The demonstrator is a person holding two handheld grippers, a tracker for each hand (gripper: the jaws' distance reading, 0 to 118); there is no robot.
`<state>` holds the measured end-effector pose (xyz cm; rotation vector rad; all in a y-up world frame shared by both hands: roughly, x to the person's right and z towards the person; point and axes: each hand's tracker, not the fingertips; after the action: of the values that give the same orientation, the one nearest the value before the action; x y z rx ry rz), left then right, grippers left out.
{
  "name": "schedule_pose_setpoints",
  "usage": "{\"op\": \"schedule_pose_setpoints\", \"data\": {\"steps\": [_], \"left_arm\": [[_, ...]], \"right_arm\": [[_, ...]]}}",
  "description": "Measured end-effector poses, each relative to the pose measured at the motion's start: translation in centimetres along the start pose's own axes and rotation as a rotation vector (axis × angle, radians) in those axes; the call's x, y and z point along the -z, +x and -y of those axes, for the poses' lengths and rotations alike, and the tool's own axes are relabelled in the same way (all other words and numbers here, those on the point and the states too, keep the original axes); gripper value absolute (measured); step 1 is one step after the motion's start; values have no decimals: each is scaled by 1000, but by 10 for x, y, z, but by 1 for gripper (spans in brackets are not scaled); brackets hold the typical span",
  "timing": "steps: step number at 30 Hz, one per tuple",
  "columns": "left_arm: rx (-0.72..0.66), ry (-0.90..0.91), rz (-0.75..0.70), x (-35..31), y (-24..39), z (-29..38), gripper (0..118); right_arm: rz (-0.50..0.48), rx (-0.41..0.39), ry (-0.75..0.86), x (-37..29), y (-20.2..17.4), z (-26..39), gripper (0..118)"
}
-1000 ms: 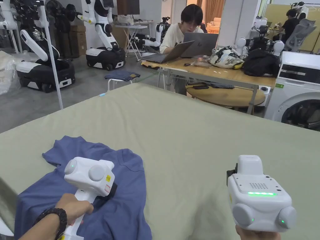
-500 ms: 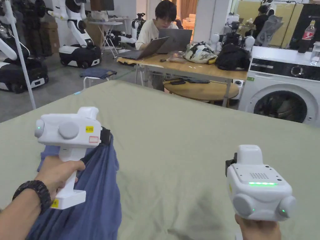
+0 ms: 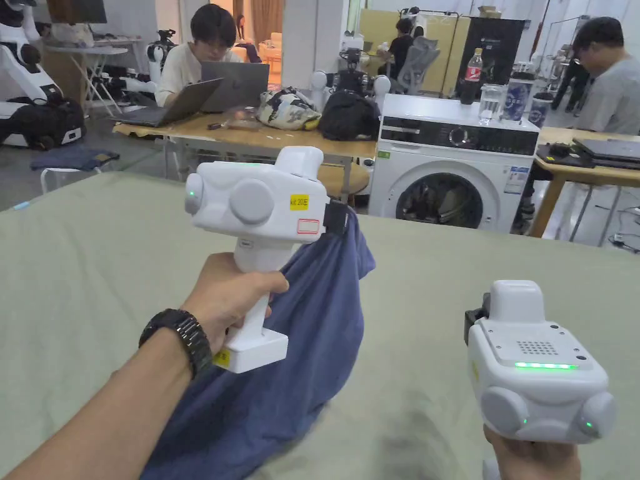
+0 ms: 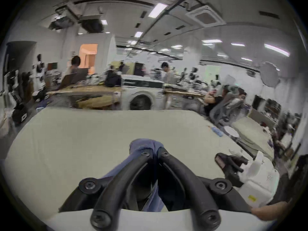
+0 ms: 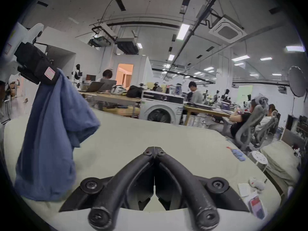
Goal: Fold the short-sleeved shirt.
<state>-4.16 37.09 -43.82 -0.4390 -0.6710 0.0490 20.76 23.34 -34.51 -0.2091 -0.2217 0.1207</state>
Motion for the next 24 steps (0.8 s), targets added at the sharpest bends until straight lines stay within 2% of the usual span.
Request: {"op": "schedule_pose_setpoints", "data": {"steps": [5, 9, 15, 16, 17, 18, 19, 21, 24], "left_arm": [[54, -130, 182, 74, 79, 34, 0], [65, -283, 279, 120, 126, 92, 0], [73, -374, 308, 137, 155, 159, 0], [72, -378, 311, 136, 155, 164, 3], [66, -388, 312, 137, 154, 166, 14], [59, -400, 316, 137, 151, 166, 38], [47, -408, 321, 135, 147, 165, 44], [12, -377, 306, 122, 138, 159, 43], [-27, -272, 255, 95, 114, 140, 49]], "right_arm": [[119, 38, -14, -12, 65, 12, 0], [201, 58, -55, -22, 108, 29, 0], [253, 87, -111, -29, 138, 55, 0], [252, 86, -121, -28, 138, 57, 0], [249, 87, -127, -29, 137, 59, 0], [248, 87, -133, -29, 136, 60, 0], [244, 88, -138, -28, 134, 61, 0], [230, 96, -139, -24, 128, 65, 0], [191, 102, -123, -23, 116, 58, 0]]}}
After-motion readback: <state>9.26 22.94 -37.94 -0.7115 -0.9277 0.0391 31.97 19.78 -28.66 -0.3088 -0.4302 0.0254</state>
